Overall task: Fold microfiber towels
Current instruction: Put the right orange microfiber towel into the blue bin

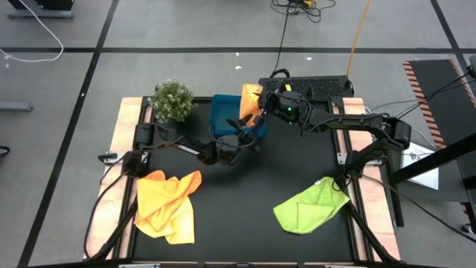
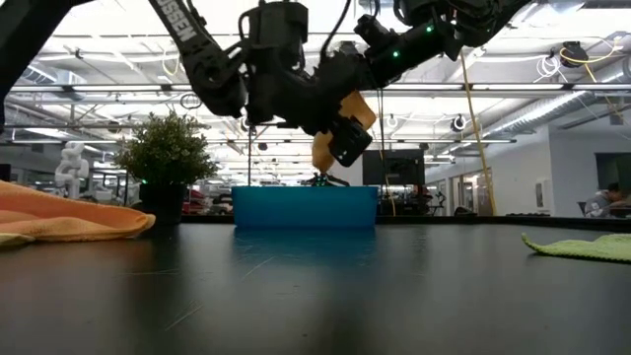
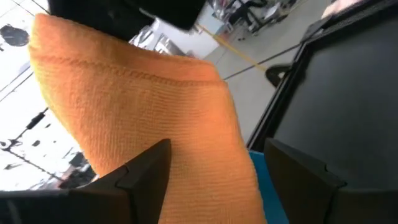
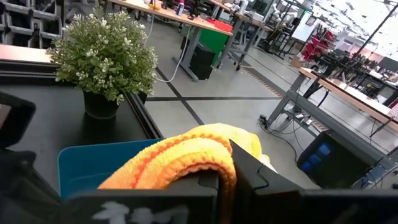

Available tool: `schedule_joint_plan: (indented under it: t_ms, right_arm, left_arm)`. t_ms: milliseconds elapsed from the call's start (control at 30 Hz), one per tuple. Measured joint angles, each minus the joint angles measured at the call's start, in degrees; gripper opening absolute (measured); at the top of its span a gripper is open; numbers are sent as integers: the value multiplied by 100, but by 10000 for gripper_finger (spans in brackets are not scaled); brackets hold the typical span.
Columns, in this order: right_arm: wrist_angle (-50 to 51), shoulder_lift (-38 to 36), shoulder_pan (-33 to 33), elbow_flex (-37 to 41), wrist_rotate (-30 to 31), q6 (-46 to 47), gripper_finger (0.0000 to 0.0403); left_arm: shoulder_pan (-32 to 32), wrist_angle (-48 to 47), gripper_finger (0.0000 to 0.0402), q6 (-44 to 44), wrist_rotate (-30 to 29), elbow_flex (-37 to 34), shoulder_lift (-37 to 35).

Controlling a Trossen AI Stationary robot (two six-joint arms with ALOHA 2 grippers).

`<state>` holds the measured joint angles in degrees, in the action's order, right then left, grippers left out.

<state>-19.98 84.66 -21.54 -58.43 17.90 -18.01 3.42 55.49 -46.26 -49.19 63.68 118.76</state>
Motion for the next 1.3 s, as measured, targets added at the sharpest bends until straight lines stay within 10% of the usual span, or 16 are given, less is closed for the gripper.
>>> schedule_joint_plan:
  t_ms: [233,500,767,1033,1300]
  right_arm:
    - [14,0,0,4,-1,0,0]
    - [389,0,0,4,8,-210,0]
    - [1073,0,0,4,31,-584,0]
    - [1129,0,0,4,1,-825,0]
    - [1206,217,46,4,-40,-710,0]
  left_arm:
    - [-38,10,207,-469,-513,260,219]
    - [-259,-182,16,-1702,-1479,254,148]
    - [-431,-182,4,-1837,-1517,-694,-718]
    - [514,-1774,2,670,832,-2324,-3298]
    - [1927,-2685,1,1836,2979,-2337,-3584]
